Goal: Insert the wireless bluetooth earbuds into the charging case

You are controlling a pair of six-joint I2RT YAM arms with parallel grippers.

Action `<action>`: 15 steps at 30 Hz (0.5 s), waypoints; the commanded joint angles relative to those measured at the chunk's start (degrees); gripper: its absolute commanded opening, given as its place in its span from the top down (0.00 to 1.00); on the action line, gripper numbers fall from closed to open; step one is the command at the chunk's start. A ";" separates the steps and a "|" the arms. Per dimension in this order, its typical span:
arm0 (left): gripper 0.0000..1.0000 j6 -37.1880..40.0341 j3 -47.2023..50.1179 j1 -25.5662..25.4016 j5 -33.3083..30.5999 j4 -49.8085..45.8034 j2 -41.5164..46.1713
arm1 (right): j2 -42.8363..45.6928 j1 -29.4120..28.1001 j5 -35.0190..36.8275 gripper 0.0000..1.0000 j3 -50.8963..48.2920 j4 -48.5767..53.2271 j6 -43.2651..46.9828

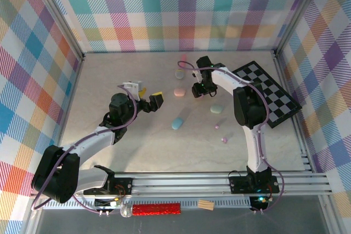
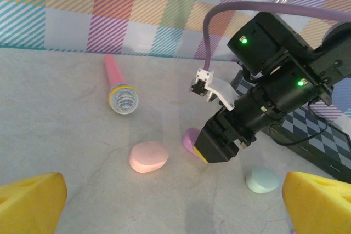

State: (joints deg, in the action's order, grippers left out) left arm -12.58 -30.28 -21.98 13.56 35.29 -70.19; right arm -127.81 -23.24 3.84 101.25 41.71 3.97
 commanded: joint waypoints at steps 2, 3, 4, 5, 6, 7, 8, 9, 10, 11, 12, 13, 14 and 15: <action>0.00 0.48 -1.80 0.42 1.37 0.04 -0.82 | -1.45 0.23 -1.36 0.43 1.01 1.84 1.05; 0.00 0.53 -1.88 0.36 1.38 0.04 -0.83 | -1.59 0.30 -1.42 0.44 1.12 1.71 1.12; 0.00 0.60 -1.89 0.36 1.42 0.00 -0.91 | -1.68 0.31 -1.46 0.46 1.22 1.70 1.13; 0.00 0.75 -1.89 0.36 1.46 0.04 -0.91 | -1.75 0.33 -1.63 0.47 1.32 1.71 1.13; 0.00 0.88 -1.89 0.37 1.46 -0.03 -0.91 | -1.84 0.33 -1.74 0.47 1.40 1.70 1.13; 0.00 1.10 -1.82 0.36 1.56 -0.04 -0.91 | -1.85 0.31 -1.88 0.47 1.40 1.55 1.13; 0.00 1.30 -1.80 0.36 1.69 -0.04 -0.99 | -1.97 0.31 -1.99 0.47 1.40 1.35 1.13; 0.00 1.41 -1.75 0.36 1.77 -0.09 -1.00 | -2.08 0.39 -1.98 0.49 1.48 1.43 1.13; 0.00 1.50 -1.71 0.38 1.86 -0.21 -0.95 | -2.23 0.39 -1.98 0.51 1.62 1.50 1.13; 0.00 1.63 -1.71 0.36 1.95 -0.39 -0.91 | -2.35 0.42 -1.92 0.53 1.74 1.68 1.13; 0.00 1.76 -1.79 0.36 1.99 -0.53 -0.84 | -2.29 0.39 -1.79 0.55 1.76 1.86 1.13; 0.00 2.06 -1.80 0.41 2.06 -0.70 -0.75 | -1.99 0.38 -1.68 0.55 1.63 1.92 1.13; 0.00 2.53 -1.77 0.36 2.32 -0.88 -0.57 | -1.35 0.39 -1.63 0.55 1.22 1.97 1.14; 0.00 3.15 -1.71 0.36 2.70 -1.07 -0.43 | -0.51 0.40 -1.64 0.56 0.66 1.82 1.13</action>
State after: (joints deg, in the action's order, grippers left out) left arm -11.53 -30.63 -21.98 14.55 34.48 -70.78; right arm -128.73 -22.92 3.42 101.51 42.06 4.10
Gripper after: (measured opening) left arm 0.998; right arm 0.448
